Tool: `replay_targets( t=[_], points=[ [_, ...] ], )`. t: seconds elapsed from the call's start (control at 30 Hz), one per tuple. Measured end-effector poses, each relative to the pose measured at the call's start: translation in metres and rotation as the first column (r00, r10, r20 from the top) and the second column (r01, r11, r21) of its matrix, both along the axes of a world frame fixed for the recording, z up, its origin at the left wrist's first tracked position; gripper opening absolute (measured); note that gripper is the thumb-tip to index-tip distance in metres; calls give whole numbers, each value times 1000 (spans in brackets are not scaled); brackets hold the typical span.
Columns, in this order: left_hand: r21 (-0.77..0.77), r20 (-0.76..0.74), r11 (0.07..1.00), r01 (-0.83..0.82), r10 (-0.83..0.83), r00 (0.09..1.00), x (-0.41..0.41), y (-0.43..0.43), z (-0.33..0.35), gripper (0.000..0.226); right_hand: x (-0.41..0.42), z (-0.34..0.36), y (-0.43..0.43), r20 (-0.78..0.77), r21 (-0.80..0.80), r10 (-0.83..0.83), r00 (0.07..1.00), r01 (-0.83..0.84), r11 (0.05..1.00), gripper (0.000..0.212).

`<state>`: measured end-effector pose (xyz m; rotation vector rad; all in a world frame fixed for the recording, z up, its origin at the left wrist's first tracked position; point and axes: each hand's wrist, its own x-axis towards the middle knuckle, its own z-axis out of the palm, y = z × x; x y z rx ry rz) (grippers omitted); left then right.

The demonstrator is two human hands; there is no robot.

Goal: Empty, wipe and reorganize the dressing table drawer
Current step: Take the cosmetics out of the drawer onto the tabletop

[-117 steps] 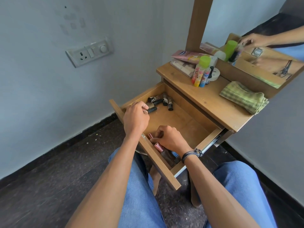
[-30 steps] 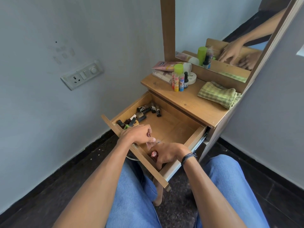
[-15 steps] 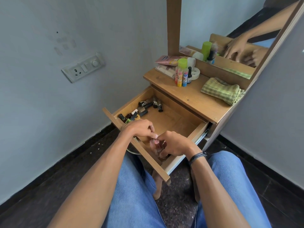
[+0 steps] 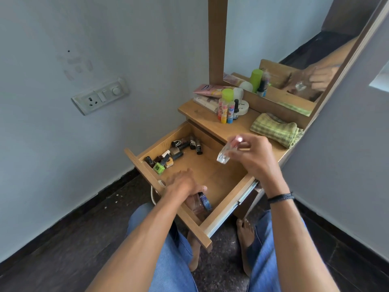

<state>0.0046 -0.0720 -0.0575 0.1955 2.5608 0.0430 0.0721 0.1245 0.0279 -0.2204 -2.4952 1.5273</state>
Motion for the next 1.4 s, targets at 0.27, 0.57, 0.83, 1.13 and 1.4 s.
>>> replay_targets(
  t=[0.27, 0.57, 0.83, 1.13, 1.4],
  points=[
    [118, 86, 977, -179, 169, 982, 2, 4, 5, 75, -43, 10, 18, -130, 102, -279, 951, 293, 951, 27],
    [260, 228, 926, -276, 219, 949, -4, 0, -7, 84, -69, -23, 28, -157, 127, -242, 957, 263, 956, 47],
    [325, 267, 879, -349, 269, 925, -4, 0, -2, 90, -71, -30, 29, -128, 114, -259, 958, 273, 955, 52],
    [527, -16, 801, -285, 345, 938, 3, 0, 40, 71, -71, -30, 29, -129, 151, -270, 954, 288, 946, 60],
    [918, -291, 385, 94, 494, 819, -18, 49, 103, 71, -73, -33, 29, -136, 163, -274, 952, 295, 942, 53]
  ],
)
